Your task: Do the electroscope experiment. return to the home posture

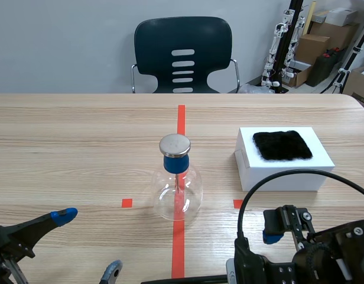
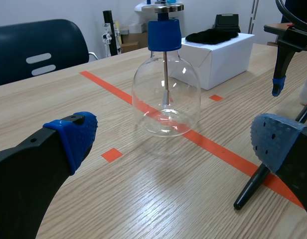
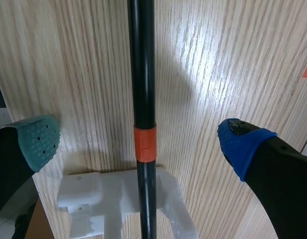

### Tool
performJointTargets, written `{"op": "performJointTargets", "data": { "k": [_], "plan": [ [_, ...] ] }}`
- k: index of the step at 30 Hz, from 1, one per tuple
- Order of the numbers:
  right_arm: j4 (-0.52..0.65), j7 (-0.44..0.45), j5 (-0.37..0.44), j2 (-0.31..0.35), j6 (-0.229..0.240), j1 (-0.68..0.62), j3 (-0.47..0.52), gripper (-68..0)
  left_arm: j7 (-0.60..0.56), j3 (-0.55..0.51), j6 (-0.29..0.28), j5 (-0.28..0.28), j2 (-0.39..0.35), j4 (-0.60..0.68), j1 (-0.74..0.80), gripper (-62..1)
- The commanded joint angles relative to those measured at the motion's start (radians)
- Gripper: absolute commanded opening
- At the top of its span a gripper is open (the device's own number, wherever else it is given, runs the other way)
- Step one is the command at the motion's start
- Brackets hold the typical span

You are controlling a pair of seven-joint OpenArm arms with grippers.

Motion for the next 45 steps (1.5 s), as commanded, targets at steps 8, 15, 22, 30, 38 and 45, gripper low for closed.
{"op": "performJointTargets", "data": {
  "k": [8,15,22,30,38,45],
  "plan": [
    [0.034,-0.001,0.030,0.005,0.008,0.010,0.028,0.4,-0.013,-0.002,-0.002,-0.006,0.000,0.009,0.000,1.4],
    [0.083,0.000,0.068,0.011,0.008,-0.022,0.066,0.4,-0.013,-0.002,-0.002,-0.006,0.000,0.009,0.000,1.4],
    [0.157,0.022,0.106,0.010,0.008,-0.090,0.146,0.4,-0.018,-0.002,-0.002,-0.007,-0.004,0.011,0.000,1.4],
    [0.275,0.155,0.135,0.007,0.008,-0.214,0.349,0.4,-0.026,-0.002,-0.003,-0.048,-0.064,0.064,0.021,1.4],
    [0.327,0.433,0.168,0.002,0.008,-0.361,0.617,0.4,-0.025,-0.008,-0.002,-0.090,-0.113,0.145,0.093,1.4],
    [0.328,0.741,0.202,-0.032,0.008,-0.475,0.858,0.4,-0.023,-0.031,-0.002,-0.094,-0.137,0.219,0.171,1.4]
  ]
}}
